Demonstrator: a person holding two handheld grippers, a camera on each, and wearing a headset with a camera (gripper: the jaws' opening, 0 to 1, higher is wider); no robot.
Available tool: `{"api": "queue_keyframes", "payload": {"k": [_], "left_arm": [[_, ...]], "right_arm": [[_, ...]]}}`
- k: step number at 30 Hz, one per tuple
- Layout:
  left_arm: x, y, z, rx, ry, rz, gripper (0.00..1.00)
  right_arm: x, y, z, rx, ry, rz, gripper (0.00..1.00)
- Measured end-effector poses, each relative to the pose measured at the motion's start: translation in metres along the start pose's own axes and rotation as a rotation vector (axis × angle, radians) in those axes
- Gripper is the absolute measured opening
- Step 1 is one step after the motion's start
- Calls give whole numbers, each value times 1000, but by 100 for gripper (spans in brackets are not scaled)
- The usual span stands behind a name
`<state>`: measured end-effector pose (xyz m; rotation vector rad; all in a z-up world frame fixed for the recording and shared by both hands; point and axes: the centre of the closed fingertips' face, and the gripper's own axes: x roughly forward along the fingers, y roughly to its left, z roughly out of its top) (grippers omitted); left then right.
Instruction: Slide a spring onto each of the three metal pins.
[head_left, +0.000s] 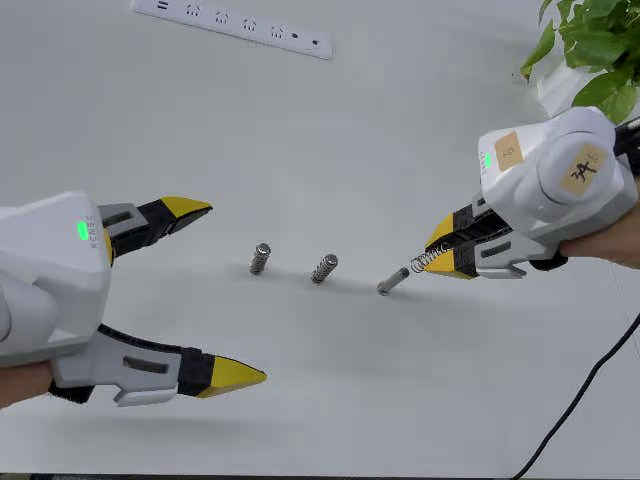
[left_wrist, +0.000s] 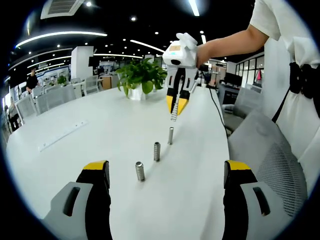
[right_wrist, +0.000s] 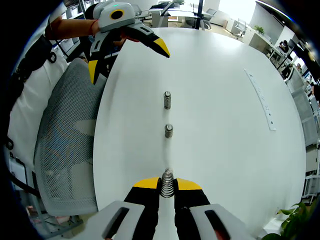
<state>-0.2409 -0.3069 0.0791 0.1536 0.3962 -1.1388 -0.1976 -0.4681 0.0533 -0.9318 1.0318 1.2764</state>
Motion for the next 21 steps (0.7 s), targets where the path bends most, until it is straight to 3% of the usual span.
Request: {"api": "queue_keyframes", "payload": {"k": [21], "left_arm": [[0, 1, -5, -22, -7, -3, 94]], "right_arm": [[13, -7, -9, -12, 48, 26, 7]]}}
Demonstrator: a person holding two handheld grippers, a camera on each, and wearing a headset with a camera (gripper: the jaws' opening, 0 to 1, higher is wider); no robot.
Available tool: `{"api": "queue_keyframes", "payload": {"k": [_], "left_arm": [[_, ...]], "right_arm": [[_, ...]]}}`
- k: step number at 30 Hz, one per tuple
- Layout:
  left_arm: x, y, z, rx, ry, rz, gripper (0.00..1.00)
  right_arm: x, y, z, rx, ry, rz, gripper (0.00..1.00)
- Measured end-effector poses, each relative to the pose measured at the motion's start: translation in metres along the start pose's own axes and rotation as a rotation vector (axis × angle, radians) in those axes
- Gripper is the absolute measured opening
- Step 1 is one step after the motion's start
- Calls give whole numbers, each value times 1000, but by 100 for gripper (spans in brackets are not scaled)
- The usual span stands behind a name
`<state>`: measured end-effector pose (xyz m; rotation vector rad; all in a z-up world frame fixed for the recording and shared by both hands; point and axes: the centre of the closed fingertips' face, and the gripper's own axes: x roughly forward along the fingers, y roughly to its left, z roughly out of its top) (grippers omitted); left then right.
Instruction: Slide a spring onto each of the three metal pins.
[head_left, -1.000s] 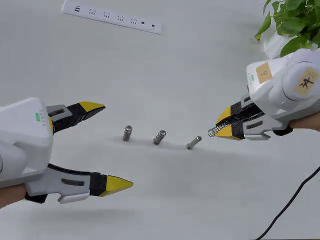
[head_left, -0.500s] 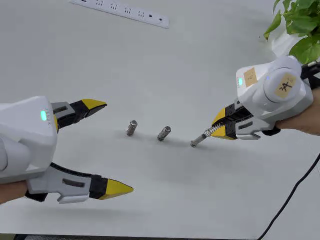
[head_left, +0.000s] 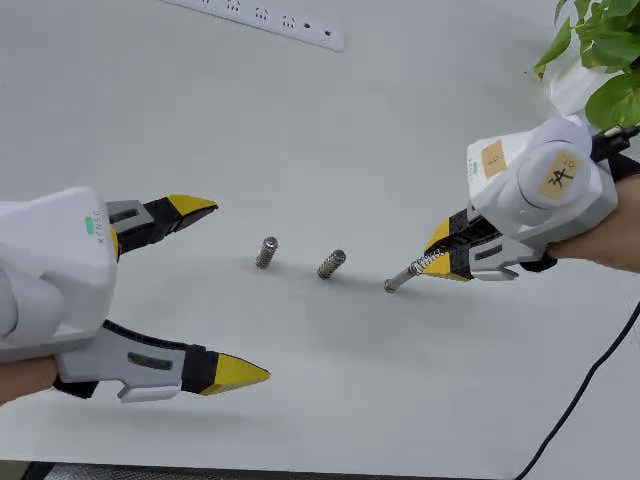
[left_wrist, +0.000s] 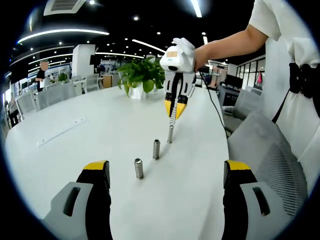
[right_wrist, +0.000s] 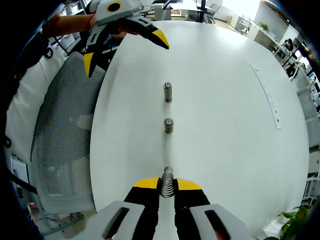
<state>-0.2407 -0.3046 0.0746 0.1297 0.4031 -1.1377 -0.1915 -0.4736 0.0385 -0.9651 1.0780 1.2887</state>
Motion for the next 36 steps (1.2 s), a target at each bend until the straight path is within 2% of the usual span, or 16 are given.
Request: {"api": "queue_keyframes", "payload": {"k": [18, 36], "left_arm": [[3, -3, -1, -13, -1, -12, 92], [5, -5, -3, -20, 1, -25, 89]], "right_arm": [[4, 4, 2, 1, 9, 12, 7], [12, 2, -2, -6, 22, 21, 7]]}}
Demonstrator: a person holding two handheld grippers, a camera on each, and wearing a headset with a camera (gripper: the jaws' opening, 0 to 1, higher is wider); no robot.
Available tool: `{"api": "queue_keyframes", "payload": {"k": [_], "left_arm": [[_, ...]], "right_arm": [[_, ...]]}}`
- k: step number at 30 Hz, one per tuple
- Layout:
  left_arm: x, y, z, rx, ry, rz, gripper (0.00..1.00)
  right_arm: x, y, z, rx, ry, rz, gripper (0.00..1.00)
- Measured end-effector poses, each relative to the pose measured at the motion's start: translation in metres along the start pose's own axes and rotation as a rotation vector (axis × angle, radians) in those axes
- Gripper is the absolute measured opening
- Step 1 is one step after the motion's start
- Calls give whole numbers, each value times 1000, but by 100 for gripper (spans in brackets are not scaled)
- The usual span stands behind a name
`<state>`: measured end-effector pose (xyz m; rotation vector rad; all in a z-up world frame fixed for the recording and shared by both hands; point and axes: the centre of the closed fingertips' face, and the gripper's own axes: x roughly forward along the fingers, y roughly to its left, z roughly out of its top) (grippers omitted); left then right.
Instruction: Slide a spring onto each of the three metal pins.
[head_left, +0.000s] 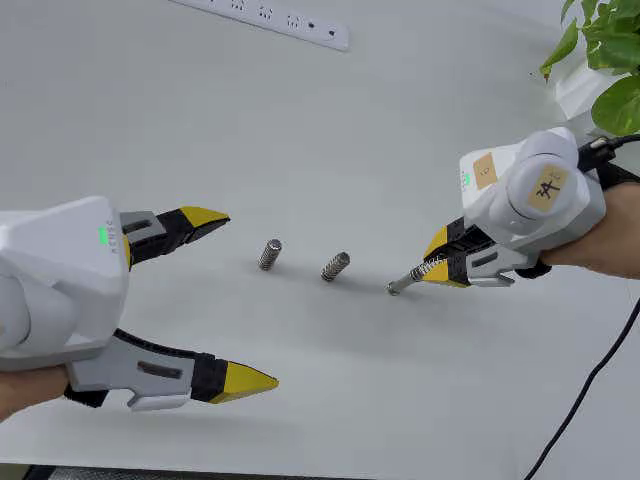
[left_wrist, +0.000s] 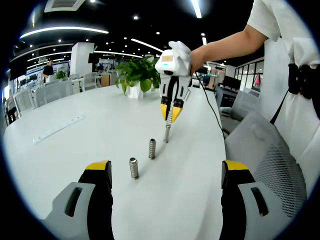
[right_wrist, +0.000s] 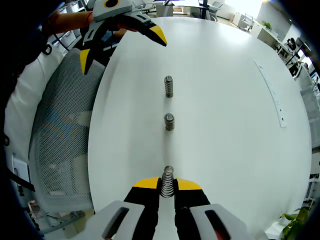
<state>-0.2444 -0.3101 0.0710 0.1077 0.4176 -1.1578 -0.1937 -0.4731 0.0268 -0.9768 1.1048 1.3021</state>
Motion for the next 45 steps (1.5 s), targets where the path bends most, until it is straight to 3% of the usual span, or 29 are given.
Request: {"api": "queue_keyframes", "payload": {"k": [45], "left_arm": [[1, 0, -3, -27, -4, 0, 87]], "right_arm": [[34, 0, -3, -20, 15, -2, 8]]}}
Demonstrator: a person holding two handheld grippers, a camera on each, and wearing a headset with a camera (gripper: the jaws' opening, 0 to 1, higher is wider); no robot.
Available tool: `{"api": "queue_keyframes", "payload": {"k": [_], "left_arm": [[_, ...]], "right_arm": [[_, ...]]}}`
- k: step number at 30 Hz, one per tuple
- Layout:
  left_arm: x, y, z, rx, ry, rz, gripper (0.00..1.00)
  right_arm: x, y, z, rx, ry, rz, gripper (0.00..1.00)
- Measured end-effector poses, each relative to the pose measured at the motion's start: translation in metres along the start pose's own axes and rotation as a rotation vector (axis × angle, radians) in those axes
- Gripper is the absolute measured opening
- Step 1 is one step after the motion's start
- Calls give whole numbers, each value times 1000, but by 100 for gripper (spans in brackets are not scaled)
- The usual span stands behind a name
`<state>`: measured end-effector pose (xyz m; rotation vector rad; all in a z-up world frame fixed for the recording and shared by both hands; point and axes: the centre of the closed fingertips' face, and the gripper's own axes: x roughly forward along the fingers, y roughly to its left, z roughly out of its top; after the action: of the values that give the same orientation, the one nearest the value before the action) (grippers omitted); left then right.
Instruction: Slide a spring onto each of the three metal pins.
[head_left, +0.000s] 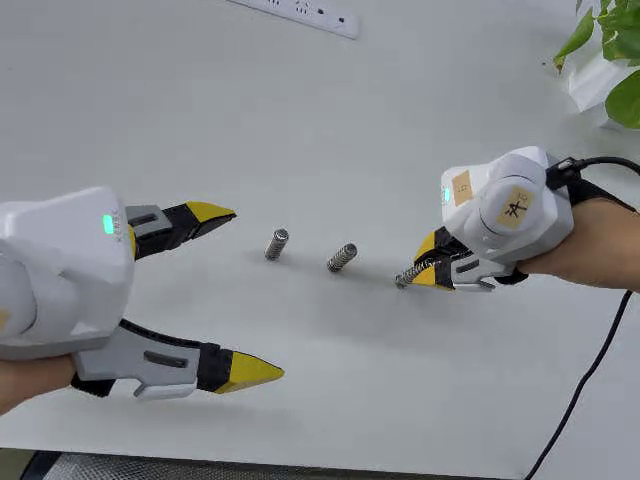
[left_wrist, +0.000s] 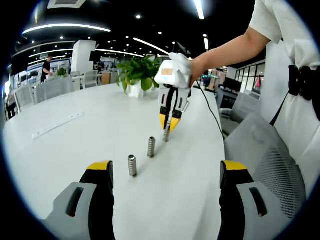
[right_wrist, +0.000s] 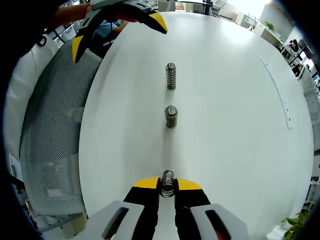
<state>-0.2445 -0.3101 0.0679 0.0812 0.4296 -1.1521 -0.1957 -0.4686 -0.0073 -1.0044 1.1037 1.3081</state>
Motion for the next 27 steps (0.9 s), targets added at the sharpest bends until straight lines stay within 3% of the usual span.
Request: {"api": "queue_keyframes", "payload": {"k": [27], "left_arm": [[0, -2, -1, 3, 9, -1, 85]], "right_arm": [[14, -3, -3, 21, -6, -21, 9]]}}
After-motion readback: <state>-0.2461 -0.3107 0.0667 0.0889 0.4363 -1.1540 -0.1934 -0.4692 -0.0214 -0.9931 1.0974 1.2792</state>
